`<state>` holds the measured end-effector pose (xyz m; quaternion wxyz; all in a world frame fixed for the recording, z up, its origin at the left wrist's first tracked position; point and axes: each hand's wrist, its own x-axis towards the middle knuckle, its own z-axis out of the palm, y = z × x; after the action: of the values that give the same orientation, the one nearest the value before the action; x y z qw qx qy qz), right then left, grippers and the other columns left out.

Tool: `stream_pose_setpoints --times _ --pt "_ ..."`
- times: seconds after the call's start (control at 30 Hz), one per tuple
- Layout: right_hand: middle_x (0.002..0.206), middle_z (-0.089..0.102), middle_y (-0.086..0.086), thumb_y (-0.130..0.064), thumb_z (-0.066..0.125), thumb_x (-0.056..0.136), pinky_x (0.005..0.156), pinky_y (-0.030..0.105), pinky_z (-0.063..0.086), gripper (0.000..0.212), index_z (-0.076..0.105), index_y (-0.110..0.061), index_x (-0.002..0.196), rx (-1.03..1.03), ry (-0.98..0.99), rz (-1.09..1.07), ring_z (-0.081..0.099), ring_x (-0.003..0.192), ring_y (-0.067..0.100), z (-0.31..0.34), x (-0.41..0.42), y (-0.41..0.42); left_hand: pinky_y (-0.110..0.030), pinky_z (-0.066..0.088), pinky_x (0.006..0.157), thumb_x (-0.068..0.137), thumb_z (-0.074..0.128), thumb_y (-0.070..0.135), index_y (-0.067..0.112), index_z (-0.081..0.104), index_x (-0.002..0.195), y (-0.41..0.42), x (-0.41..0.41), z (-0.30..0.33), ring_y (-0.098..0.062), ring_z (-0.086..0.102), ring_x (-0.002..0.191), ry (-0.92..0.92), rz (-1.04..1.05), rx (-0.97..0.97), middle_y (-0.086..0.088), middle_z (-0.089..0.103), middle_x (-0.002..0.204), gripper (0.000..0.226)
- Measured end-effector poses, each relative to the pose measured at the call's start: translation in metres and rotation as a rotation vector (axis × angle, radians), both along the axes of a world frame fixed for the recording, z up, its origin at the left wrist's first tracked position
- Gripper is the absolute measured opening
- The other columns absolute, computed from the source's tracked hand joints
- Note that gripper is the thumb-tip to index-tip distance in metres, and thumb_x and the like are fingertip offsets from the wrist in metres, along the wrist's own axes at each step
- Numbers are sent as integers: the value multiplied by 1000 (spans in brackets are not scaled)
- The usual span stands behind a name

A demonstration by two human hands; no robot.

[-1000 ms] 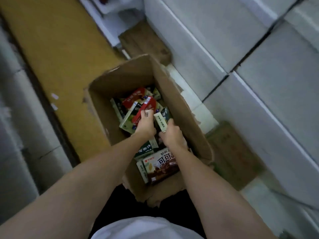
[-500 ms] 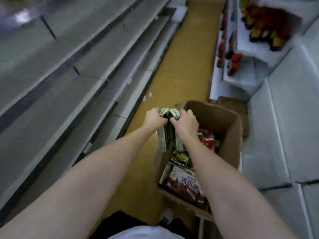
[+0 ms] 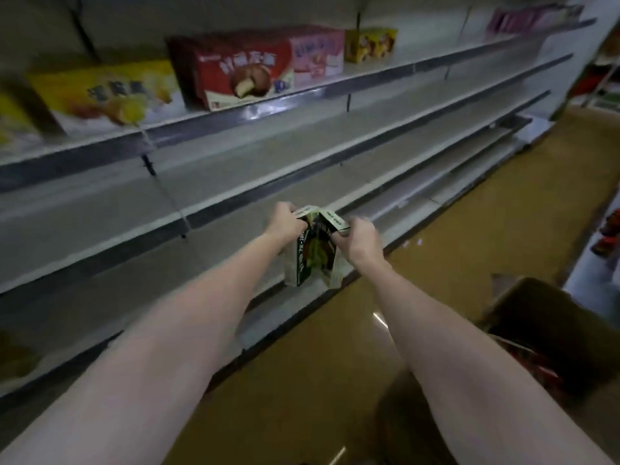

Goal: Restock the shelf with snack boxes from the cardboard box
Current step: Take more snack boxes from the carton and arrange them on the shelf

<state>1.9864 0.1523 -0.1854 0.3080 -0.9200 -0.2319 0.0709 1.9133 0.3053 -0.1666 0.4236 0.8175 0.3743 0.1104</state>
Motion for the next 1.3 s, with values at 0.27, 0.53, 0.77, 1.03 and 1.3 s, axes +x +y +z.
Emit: stream_pose_setpoints --times 0.27,0.53,0.77,1.03,1.3 --pt "113 62 9 -29 76 84 75 32 51 49 54 -8 123 67 151 231 61 95 23 19 -142 119 -27 43 74 78 76 12 16 60 108 104 -196 23 -20 57 92 28 199 -12 -5 63 106 33" --pt "118 63 7 -30 72 86 81 27 47 50 57 -9 128 119 215 449 58 97 18 40 -259 192 -28 48 71 70 67 -6 14 66 92 146 -354 47 -20 58 89 35 428 -70 1 62 87 29" --pt "113 67 11 -19 68 89 71 29 55 38 62 -13 126 57 269 737 66 90 22 69 -348 249 -34 46 98 78 71 -5 7 64 125 148 -457 71 -27 57 116 -12 605 -112 -9 63 122 50" --pt "103 65 10 -9 61 83 89 44 56 22 57 -19 103 168 354 803 65 100 30 76 -420 279 -39 53 93 75 79 2 7 66 117 134 -544 96 -27 64 103 62 875 36 -10 68 114 44" --pt "124 61 7 -14 66 89 94 39 53 40 61 -18 128 212 418 992 61 111 28 77 -469 289 -36 52 86 77 79 6 10 65 117 124 -595 98 -24 61 101 177 1001 105 -7 67 112 43"
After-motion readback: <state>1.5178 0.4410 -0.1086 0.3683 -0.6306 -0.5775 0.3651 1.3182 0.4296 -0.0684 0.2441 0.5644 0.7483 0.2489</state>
